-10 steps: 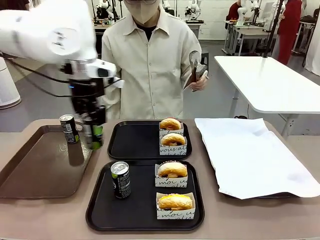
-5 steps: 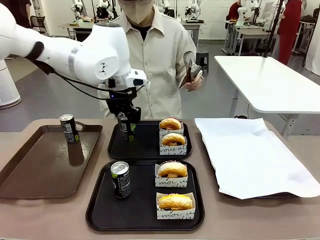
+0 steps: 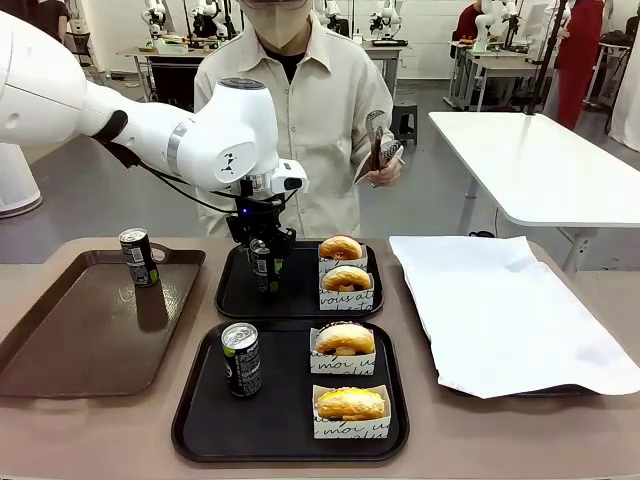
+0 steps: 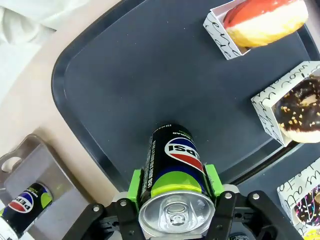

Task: Set up donuts and drinks on trays.
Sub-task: Pick up one Pepsi coke from the Handle tray and place it on the Flat Tray without a Pepsi coke.

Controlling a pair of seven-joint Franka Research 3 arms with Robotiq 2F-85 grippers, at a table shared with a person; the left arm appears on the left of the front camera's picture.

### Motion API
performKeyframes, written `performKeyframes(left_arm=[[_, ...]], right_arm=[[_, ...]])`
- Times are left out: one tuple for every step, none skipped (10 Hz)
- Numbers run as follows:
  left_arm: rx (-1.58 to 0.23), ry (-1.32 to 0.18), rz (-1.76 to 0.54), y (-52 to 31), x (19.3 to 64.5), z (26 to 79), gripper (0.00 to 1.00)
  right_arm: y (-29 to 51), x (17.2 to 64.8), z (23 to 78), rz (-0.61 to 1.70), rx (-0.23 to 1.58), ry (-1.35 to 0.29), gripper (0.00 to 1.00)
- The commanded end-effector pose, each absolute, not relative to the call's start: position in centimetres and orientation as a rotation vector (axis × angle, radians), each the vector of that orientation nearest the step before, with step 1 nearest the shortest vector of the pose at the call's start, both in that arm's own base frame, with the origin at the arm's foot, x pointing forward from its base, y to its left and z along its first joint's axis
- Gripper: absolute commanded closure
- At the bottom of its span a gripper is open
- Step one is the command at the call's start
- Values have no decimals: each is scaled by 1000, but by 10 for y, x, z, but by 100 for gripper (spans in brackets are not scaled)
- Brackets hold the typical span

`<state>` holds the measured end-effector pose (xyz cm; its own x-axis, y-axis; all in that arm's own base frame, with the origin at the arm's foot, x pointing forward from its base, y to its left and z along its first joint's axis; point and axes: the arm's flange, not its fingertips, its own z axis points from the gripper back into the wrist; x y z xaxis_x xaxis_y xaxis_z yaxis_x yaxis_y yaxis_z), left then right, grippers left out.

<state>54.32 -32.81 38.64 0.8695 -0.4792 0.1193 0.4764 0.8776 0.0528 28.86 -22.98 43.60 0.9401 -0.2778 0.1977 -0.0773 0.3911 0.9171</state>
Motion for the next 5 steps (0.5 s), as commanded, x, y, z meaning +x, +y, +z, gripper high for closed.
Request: performKeyframes(left_arm=[[30, -118, -465, -332, 551, 392, 41], [33, -112, -461, -330, 552, 389, 41], [33, -107, -441, -326, 551, 386, 41], [34, -97, -445, -326, 554, 387, 2], [16, -101, -446, -325, 549, 393, 0]], right_arm=[[-231, 290, 437, -129, 1189, -357, 0], [-231, 290, 437, -129, 1189, -357, 0], [-231, 290, 437, -129, 1189, -357, 0], [-231, 290, 437, -129, 1189, -357, 0], [-231, 290, 437, -129, 1189, -357, 0]])
